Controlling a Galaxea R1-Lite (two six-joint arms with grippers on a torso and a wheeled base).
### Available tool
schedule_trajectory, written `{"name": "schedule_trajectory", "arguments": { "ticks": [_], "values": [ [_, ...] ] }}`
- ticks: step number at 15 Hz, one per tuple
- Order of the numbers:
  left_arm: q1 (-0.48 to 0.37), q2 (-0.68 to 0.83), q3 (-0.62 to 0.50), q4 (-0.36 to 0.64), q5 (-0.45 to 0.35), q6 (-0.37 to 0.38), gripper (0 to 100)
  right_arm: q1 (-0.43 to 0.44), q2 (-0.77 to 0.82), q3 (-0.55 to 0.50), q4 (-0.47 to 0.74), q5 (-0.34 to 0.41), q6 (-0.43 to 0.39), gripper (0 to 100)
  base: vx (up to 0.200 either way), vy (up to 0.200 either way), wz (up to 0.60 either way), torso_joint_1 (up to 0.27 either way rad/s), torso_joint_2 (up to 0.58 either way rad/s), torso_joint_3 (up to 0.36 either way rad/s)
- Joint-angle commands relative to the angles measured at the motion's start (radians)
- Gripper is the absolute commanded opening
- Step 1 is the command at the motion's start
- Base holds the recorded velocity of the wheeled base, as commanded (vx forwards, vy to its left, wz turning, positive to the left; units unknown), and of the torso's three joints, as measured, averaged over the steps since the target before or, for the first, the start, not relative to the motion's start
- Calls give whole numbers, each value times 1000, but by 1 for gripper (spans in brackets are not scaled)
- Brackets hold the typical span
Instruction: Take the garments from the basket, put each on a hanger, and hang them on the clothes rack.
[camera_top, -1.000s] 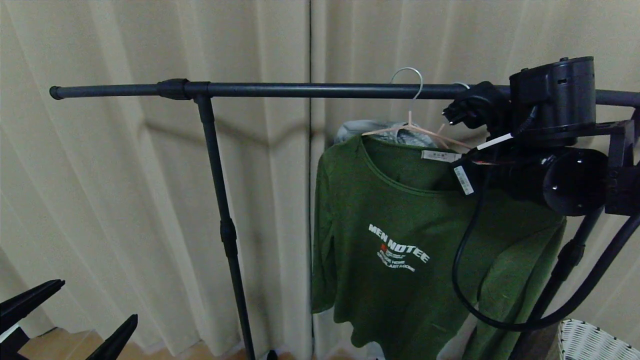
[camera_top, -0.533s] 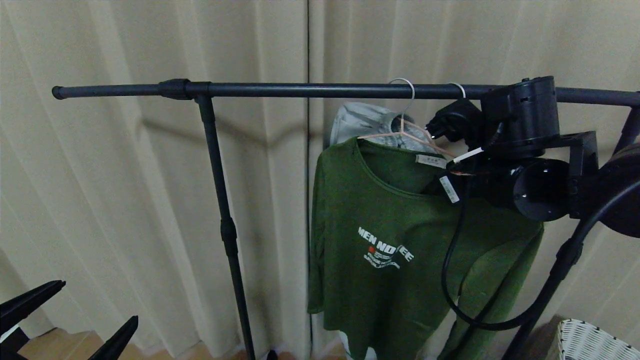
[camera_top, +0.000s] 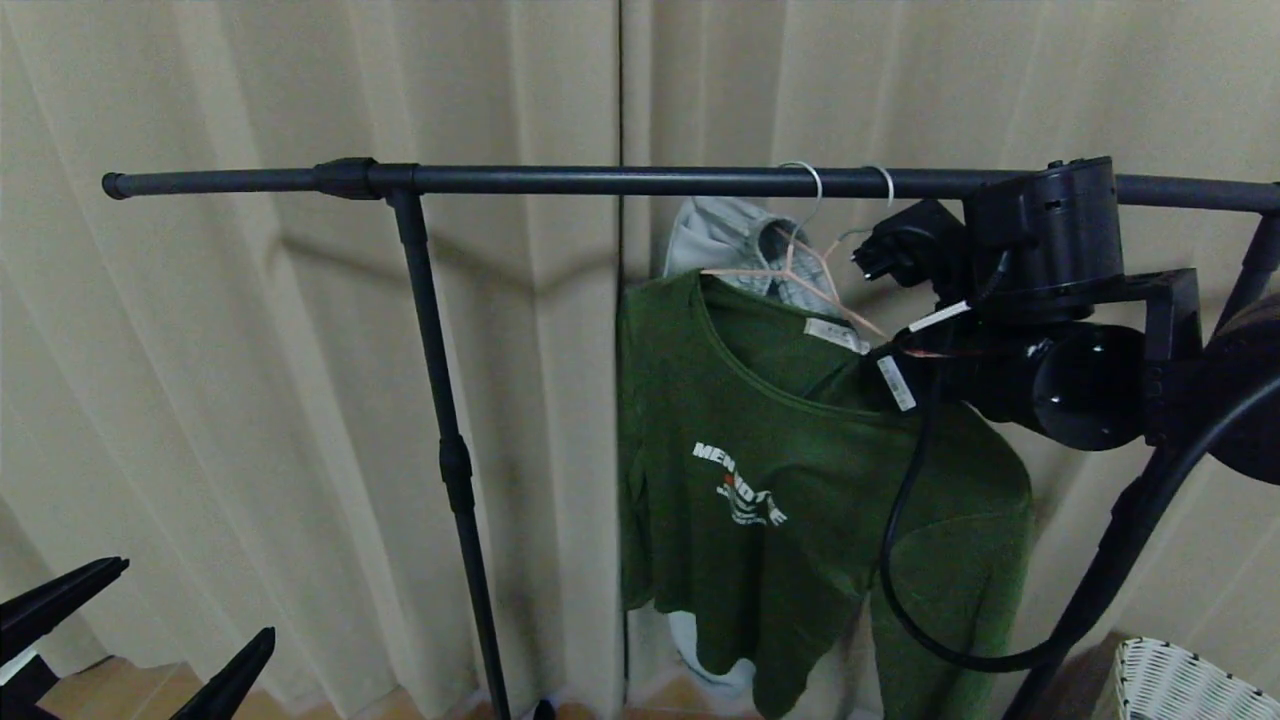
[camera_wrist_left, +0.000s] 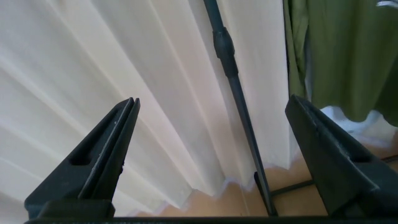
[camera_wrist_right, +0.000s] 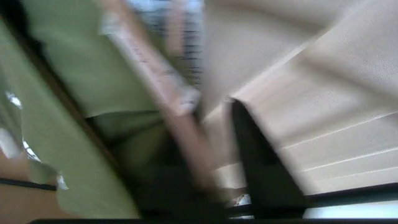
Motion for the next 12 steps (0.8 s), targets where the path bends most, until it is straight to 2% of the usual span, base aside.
{"name": "schedule_trajectory", "arguments": {
  "ticks": [1,4,7,10,12],
  "values": [
    [0,2,-1,-1,0,1,100,4,-69,41,-2,69,29,100,0,0,0,0,0,0],
    [0,2,-3,-1,0,-1,100,-4,-135,101,-4,184,41,100,0,0,0,0,0,0],
    [0,0,-5,-1,0,-2,100,-10,-172,118,-4,270,107,100,0,0,0,0,0,0],
    [0,0,-6,-1,0,-2,100,-19,-183,116,-4,312,124,100,0,0,0,0,0,0],
    [0,-1,-6,-1,0,-2,100,-27,-183,128,-54,359,124,100,0,0,0,0,0,0]
  ]
}}
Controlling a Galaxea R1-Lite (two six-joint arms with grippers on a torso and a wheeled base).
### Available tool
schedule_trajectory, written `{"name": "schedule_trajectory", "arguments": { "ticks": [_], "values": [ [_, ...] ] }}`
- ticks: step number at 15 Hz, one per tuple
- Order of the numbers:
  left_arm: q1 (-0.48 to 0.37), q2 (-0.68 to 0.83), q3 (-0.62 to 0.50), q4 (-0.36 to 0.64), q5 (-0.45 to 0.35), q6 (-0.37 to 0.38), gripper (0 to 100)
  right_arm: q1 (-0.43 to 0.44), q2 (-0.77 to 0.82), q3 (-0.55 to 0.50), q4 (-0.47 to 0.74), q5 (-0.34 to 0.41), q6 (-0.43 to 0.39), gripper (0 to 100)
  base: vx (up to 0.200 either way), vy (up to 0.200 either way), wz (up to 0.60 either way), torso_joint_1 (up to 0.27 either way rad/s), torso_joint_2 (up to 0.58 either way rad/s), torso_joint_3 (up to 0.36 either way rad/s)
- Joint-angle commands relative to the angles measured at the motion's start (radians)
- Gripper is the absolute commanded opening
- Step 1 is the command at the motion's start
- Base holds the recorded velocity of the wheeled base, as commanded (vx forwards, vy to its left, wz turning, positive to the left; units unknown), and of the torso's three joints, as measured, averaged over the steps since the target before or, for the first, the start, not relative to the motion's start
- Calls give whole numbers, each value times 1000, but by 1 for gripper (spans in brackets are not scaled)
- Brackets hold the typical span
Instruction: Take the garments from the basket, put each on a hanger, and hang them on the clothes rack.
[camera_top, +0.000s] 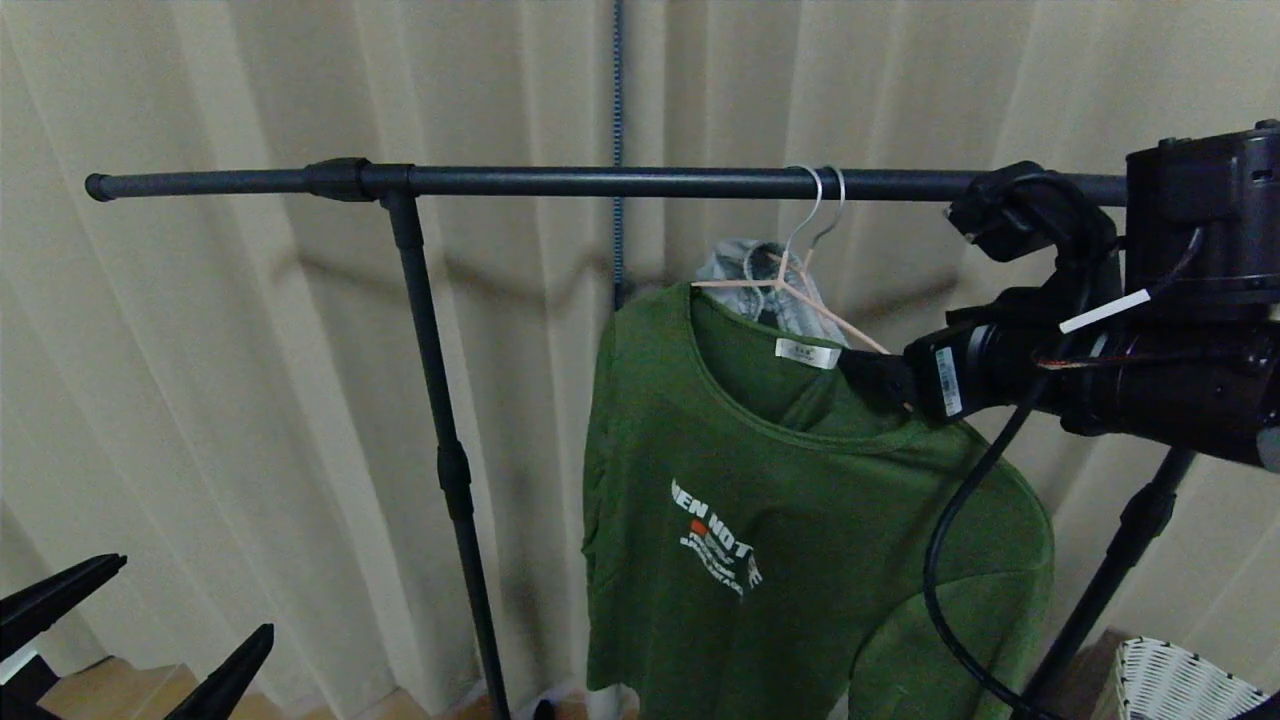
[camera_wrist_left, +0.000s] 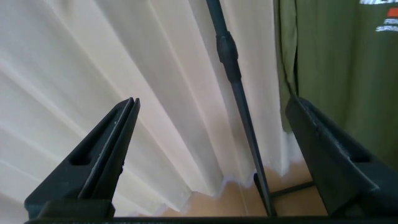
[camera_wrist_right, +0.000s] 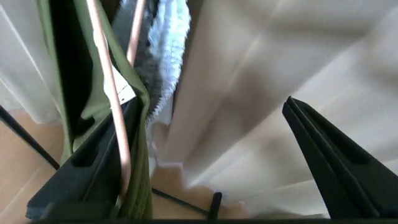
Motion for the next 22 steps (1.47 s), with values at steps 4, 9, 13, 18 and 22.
{"name": "schedule_trajectory", "arguments": {
  "ticks": [4,9,13,18,22],
  "values": [
    [0,1,-2,-1,0,0,100,-5,-9,101,-186,76,-7,100,0,0,0,0,0,0],
    [0,1,-2,-1,0,0,100,-5,-54,113,-197,182,0,100,0,0,0,0,0,0],
    [18,-2,-8,-4,3,-4,100,-5,-215,185,-185,182,40,100,0,0,0,0,0,0],
    [216,-62,0,-4,5,-44,100,-281,-571,471,-175,180,43,100,0,0,0,0,0,0],
    [386,-247,61,2,25,-55,100,-419,-876,668,-25,175,33,100,0,0,0,0,0,0]
  ]
}}
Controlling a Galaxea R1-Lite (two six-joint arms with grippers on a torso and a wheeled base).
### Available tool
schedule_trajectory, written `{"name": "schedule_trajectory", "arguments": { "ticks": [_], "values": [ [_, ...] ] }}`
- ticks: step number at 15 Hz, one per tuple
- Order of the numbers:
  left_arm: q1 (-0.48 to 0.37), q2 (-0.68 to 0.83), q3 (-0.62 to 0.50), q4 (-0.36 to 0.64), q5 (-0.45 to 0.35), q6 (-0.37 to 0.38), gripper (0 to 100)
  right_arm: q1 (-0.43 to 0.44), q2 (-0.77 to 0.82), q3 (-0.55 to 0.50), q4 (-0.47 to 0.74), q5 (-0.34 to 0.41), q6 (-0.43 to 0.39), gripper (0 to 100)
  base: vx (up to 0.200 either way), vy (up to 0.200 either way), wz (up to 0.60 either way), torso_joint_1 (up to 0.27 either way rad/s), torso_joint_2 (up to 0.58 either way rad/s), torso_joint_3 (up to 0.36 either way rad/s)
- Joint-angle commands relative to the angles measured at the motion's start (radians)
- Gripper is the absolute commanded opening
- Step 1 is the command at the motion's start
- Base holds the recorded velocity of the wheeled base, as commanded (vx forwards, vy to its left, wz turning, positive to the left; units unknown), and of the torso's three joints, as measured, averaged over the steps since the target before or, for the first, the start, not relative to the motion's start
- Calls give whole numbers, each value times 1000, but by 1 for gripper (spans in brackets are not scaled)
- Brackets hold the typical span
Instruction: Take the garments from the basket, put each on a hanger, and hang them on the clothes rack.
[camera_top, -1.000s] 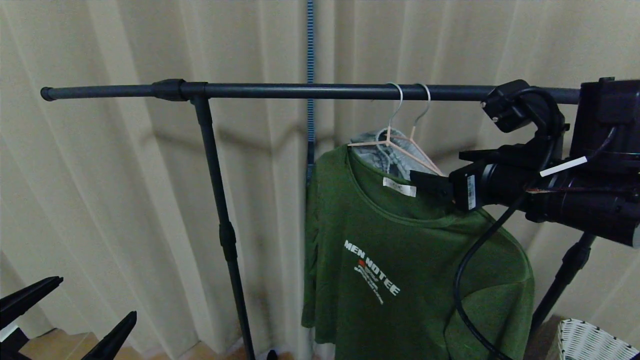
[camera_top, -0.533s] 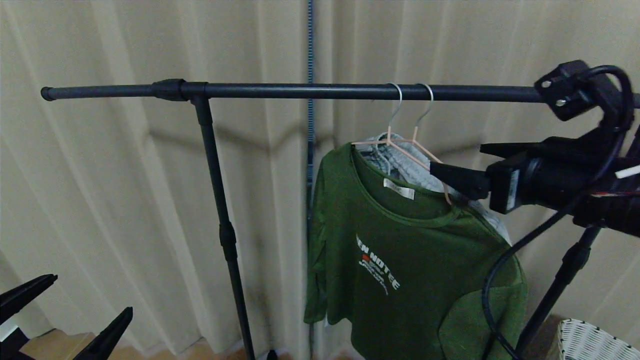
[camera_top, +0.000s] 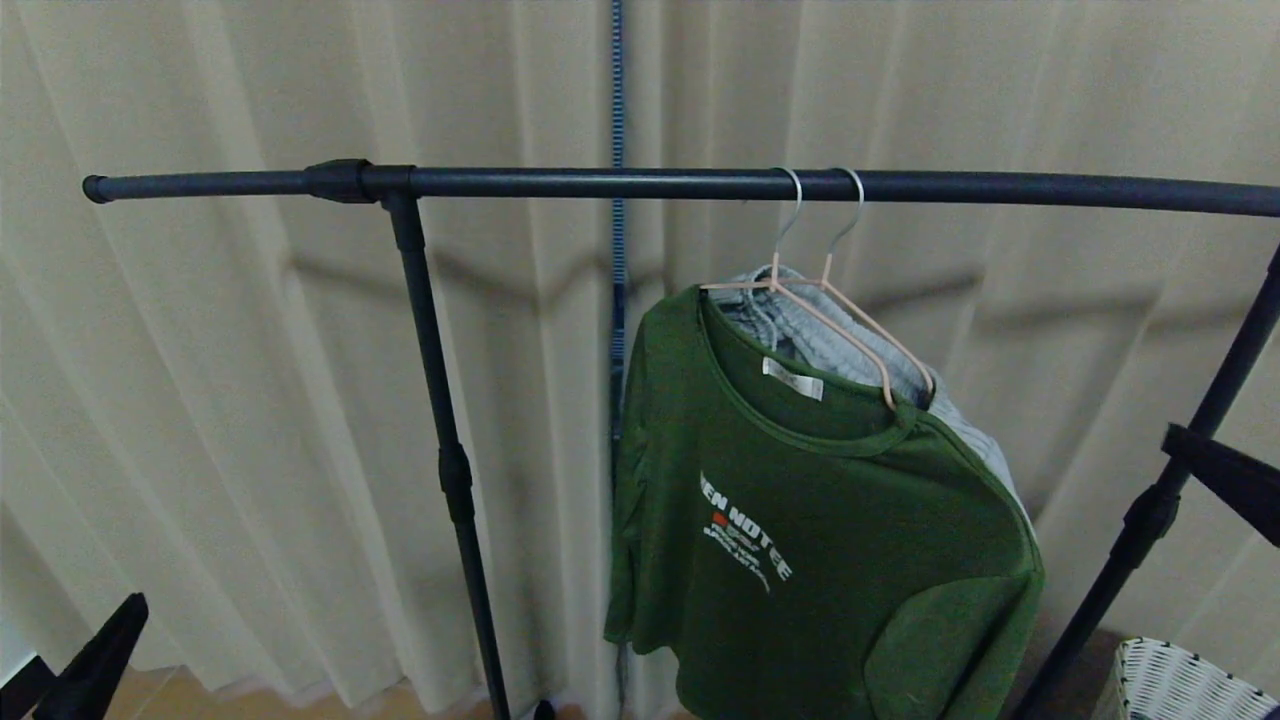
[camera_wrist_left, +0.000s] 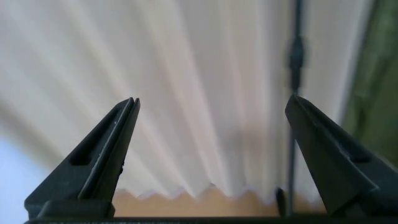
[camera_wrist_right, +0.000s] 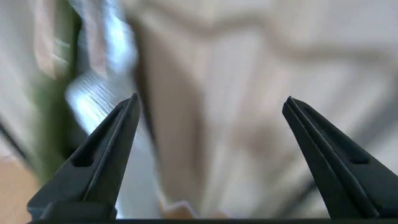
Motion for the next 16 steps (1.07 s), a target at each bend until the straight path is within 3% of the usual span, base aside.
{"name": "schedule_trajectory", "arguments": {
  "ticks": [1,2,3,5,6,9,11,14,16],
  "values": [
    [115,-163,34,15,8,-1,100,-109,-285,128,167,-4,-5,100,0,0,0,0,0,0],
    [162,-241,34,77,7,-4,100,-141,-364,146,272,-7,-3,100,0,0,0,0,0,0],
    [214,-372,34,220,5,-26,100,-190,-472,157,402,-14,10,100,0,0,0,0,0,0],
    [221,-513,34,374,-7,-32,100,-239,-576,159,526,-15,20,100,0,0,0,0,0,0],
    [210,-660,34,493,-44,-30,100,-262,-670,162,618,-14,20,100,0,0,0,0,0,0],
    [210,-674,34,504,-107,-103,100,-238,-845,254,641,-3,21,100,0,0,0,0,0,0],
    [210,-675,34,502,-236,-109,100,-207,-886,301,626,3,41,100,0,0,0,0,0,0],
    [210,-674,34,522,-443,-110,100,-207,-886,340,537,85,70,100,0,0,0,0,0,0],
    [208,-666,34,573,-530,-112,100,-207,-886,341,540,126,64,100,0,0,0,0,0,0]
  ]
}}
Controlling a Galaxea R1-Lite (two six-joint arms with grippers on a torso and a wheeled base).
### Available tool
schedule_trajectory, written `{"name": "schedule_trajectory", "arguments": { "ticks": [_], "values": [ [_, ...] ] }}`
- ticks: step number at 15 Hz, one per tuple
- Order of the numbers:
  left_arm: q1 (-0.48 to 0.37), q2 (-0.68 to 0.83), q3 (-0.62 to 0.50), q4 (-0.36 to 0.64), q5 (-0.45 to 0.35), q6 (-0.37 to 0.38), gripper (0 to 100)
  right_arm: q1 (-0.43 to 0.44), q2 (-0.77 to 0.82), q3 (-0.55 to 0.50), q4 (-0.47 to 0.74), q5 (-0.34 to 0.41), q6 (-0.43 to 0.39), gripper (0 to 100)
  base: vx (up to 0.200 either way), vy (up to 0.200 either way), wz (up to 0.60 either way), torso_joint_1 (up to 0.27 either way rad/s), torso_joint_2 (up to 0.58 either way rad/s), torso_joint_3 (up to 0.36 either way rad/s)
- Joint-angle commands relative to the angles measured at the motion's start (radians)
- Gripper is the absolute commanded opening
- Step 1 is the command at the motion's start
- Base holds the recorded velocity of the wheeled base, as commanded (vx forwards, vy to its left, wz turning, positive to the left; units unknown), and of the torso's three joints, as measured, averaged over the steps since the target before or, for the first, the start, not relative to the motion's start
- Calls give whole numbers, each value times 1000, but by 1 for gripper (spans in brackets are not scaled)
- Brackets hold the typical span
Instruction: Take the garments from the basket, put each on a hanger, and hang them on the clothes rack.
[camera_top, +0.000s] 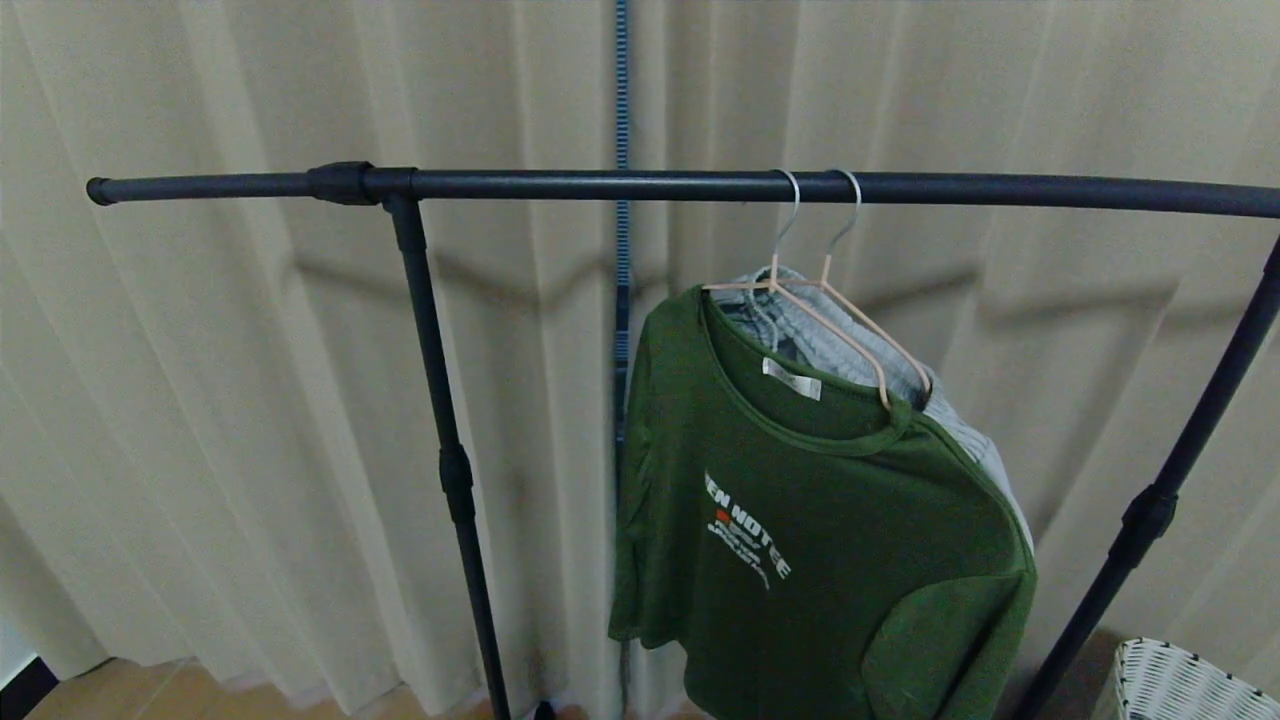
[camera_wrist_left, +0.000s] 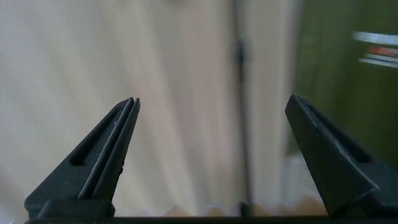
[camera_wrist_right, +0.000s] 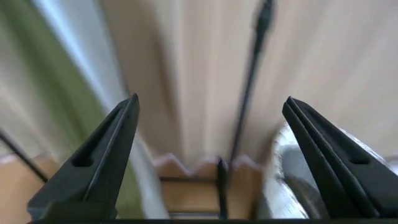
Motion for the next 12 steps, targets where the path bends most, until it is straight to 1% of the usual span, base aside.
{"name": "schedule_trajectory", "arguments": {
  "ticks": [1,2,4,5,6,7,9,10,11,12],
  "values": [
    [-1,5,-3,16,-25,-1,100,1,-9,6,0,22,-4,100,0,0,0,0,0,0],
    [-5,5,-3,16,-34,-1,100,1,-9,6,0,37,-5,100,0,0,0,0,0,0],
    [-57,11,-3,18,-52,-1,100,1,-9,5,0,99,-43,100,0,0,0,0,0,0],
    [-99,38,-3,18,-49,-2,100,1,-9,5,2,114,-66,100,0,0,0,0,0,0],
    [-106,32,-3,18,-49,-2,100,1,-9,5,2,114,-71,100,0,0,0,0,0,0],
    [-105,-9,-3,15,-45,-19,100,1,-9,6,0,114,-66,100,0,0,0,0,0,0],
    [-105,-9,0,2,-39,-99,100,1,-9,6,2,114,-68,100,0,0,0,0,0,0],
    [-105,-9,0,-7,-36,-124,100,1,-9,6,0,115,-71,100,0,0,0,0,0,0],
    [-105,-9,0,-5,-37,-110,100,1,-9,6,0,115,-90,100,0,0,0,0,0,0],
    [-123,0,0,-2,-40,-68,100,1,-9,6,0,115,-96,100,0,0,0,0,0,0]
  ]
}}
